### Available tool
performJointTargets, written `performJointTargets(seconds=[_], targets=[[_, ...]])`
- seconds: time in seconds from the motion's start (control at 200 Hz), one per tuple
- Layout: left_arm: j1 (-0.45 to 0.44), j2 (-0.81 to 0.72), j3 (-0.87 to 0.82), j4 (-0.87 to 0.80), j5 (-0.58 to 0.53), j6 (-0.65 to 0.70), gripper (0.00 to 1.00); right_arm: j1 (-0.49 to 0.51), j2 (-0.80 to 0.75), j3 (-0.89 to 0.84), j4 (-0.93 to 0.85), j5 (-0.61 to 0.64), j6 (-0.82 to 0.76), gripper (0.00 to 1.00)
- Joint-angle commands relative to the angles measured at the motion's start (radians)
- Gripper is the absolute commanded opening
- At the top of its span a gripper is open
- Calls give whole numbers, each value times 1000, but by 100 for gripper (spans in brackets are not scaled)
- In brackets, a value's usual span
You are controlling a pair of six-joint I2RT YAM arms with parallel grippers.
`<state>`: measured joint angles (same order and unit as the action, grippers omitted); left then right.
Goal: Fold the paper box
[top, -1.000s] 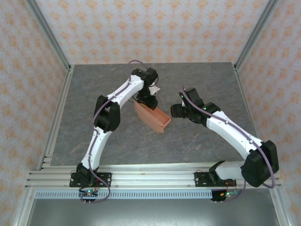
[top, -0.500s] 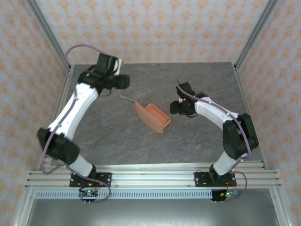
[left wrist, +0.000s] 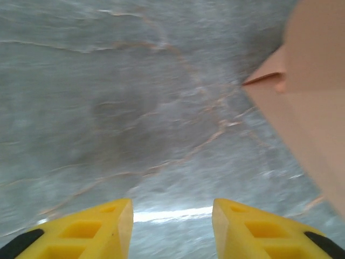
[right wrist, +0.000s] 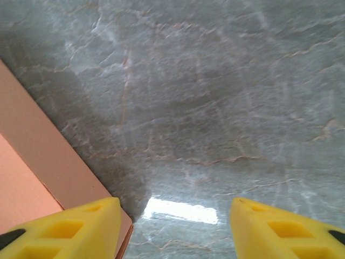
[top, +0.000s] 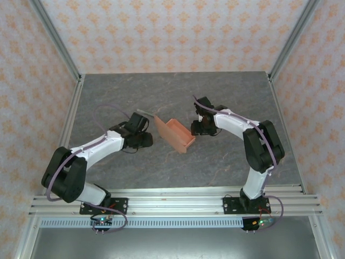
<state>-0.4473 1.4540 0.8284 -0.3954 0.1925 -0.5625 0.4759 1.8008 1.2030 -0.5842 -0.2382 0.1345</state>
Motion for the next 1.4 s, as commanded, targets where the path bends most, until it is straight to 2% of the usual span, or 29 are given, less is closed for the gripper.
performJointTargets(seconds=[0.0,0.22,0.43,0.861,1.061,1.221,1.396], targets=[[-6,41,-32,206,37,-121,41,18,-50,-61,-4,-77,15,55],[-11,137,3,282,53,-139,36,30,-124,-148,71,-168,60,54],[-11,254,112,296,84,-113,36,29,-156,-170,76,-109,67,54],[-24,552,484,222,172,-55,35,-9,-273,-256,19,35,66,55],[-27,675,724,119,194,-9,36,6,-381,-324,43,-34,35,53],[16,690,852,33,162,49,38,82,-421,-380,100,-110,47,48],[117,573,784,33,108,72,41,189,-393,-410,231,-178,102,44]])
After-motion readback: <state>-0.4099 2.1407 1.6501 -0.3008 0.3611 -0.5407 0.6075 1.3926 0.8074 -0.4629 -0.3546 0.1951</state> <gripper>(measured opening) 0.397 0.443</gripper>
